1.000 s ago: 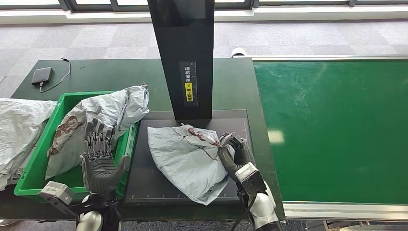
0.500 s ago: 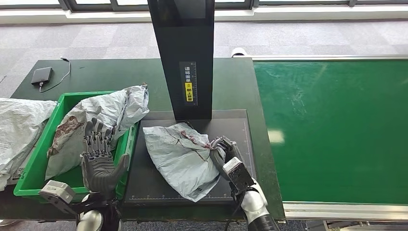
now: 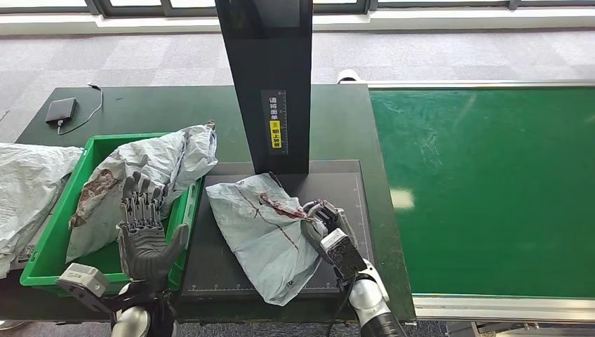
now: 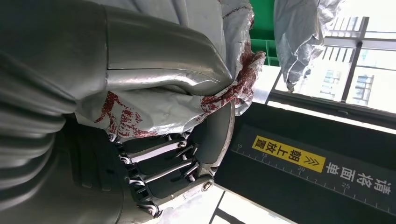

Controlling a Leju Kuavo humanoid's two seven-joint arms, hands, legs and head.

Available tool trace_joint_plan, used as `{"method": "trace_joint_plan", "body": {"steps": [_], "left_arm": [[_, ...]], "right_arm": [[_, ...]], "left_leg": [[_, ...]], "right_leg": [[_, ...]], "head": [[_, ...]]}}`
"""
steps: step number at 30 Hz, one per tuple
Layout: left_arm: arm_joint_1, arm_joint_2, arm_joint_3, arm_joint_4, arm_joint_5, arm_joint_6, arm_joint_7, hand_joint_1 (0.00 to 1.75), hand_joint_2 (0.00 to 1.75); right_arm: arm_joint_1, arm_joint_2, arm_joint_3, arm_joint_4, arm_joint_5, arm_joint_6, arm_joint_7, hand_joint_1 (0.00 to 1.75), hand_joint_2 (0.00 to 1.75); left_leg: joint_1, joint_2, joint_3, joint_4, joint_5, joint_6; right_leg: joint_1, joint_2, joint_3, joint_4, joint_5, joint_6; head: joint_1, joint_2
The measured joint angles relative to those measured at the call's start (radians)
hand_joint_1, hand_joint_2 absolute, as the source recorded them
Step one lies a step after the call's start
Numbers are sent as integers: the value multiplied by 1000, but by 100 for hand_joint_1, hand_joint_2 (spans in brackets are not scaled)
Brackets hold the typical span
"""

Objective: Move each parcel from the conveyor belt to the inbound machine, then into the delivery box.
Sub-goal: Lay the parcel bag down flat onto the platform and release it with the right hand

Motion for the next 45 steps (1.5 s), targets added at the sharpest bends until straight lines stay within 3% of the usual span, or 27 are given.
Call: {"method": "trace_joint_plan", "body": {"steps": [1,2,14,19,21,27,37,45], "left_arm": [[0,0,0,0,0,0,0,0,175],[0,0,0,0,0,0,0,0,175],[2,0,0,-16,5,27,0,0,175],[3,0,-2,-21,2,46,0,0,175],[2,1,-6,-22,-1,51,0,0,175],[1,2,-17,-22,-14,51,0,0,175],[0,2,-19,-21,-17,52,0,0,175],[-9,5,-35,8,-58,50,0,0,175]], "right_arm": [[0,0,0,2,2,-2,1,10,175],[-1,0,0,3,6,-8,3,0,175],[-5,0,-11,30,88,-266,34,0,175],[25,3,-29,-55,34,-545,-30,0,175],[39,2,-35,-113,33,-591,-23,0,175],[60,0,-51,-226,41,-647,-41,0,175],[72,-1,-62,-291,41,-648,-49,0,175],[98,-1,-75,-444,17,-649,-55,0,175]], "left_leg": [[0,0,0,0,0,0],[0,0,0,0,0,0],[0,0,0,0,0,0],[0,-2,0,0,0,0],[0,-1,0,0,0,0],[0,0,0,0,0,0],[0,0,0,0,0,0],[0,0,1,1,0,0]], "right_leg": [[0,0,0,0,0,0],[0,0,0,0,0,0],[0,0,0,0,0,0],[0,-1,0,0,0,0],[0,0,0,0,0,0],[0,0,0,0,0,0],[0,0,-1,0,0,0],[-1,1,-1,0,0,0]], "head": [[0,0],[0,0],[0,0],[0,0],[0,0],[0,0],[0,0],[0,0]]}}
